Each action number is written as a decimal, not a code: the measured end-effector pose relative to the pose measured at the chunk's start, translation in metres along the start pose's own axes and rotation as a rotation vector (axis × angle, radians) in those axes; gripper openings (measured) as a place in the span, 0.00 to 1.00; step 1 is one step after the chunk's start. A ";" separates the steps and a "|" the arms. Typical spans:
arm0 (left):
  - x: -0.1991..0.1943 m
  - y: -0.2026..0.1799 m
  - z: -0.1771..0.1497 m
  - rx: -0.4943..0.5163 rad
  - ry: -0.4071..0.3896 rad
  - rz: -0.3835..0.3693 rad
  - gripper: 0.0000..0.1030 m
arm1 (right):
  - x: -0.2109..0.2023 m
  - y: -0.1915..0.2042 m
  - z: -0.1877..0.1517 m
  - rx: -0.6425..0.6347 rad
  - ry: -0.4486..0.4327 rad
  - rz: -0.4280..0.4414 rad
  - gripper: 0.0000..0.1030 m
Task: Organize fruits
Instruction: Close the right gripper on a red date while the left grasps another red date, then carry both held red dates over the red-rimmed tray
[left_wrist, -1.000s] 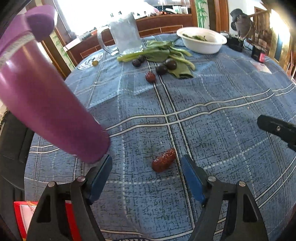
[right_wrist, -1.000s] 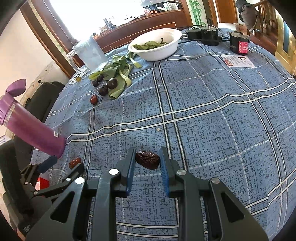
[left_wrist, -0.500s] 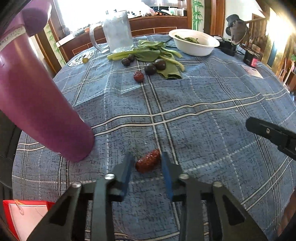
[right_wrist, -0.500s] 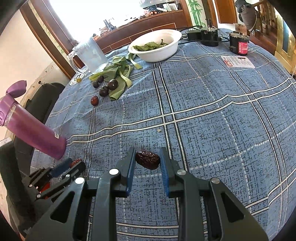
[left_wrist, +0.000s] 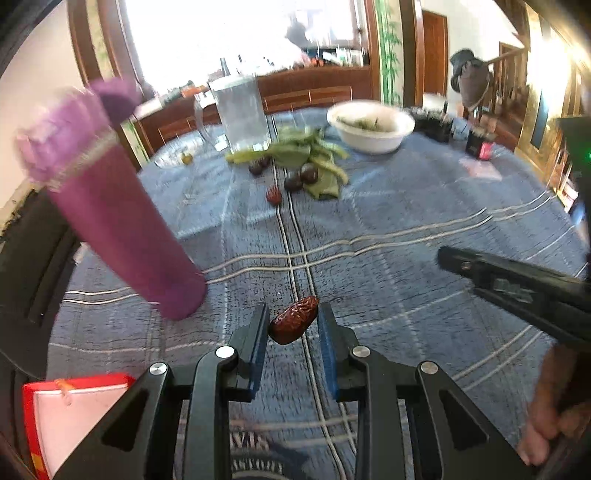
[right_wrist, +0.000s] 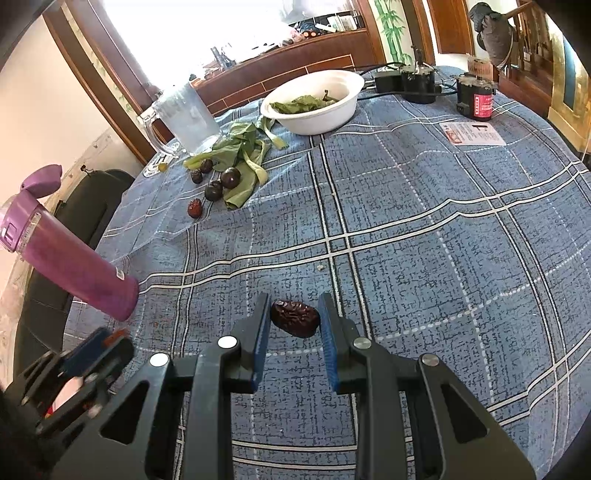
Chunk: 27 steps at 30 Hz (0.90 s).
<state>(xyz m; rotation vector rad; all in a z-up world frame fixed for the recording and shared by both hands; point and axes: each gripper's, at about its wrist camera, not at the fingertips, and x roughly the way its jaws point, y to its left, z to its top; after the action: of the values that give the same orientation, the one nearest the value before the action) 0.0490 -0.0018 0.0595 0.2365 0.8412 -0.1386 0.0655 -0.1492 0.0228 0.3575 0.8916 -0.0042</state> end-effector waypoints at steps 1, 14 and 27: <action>-0.009 -0.001 -0.002 0.001 -0.018 0.012 0.25 | -0.002 0.000 0.000 -0.002 -0.007 0.000 0.27; -0.106 0.014 -0.040 -0.039 -0.180 0.148 0.25 | -0.046 0.023 -0.020 -0.044 -0.131 0.100 0.27; -0.142 0.060 -0.081 -0.128 -0.232 0.197 0.25 | -0.085 0.080 -0.070 -0.148 -0.146 0.168 0.27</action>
<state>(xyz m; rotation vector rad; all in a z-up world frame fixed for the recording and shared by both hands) -0.0898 0.0808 0.1233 0.1778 0.5902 0.0713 -0.0292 -0.0642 0.0715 0.2890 0.7110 0.1876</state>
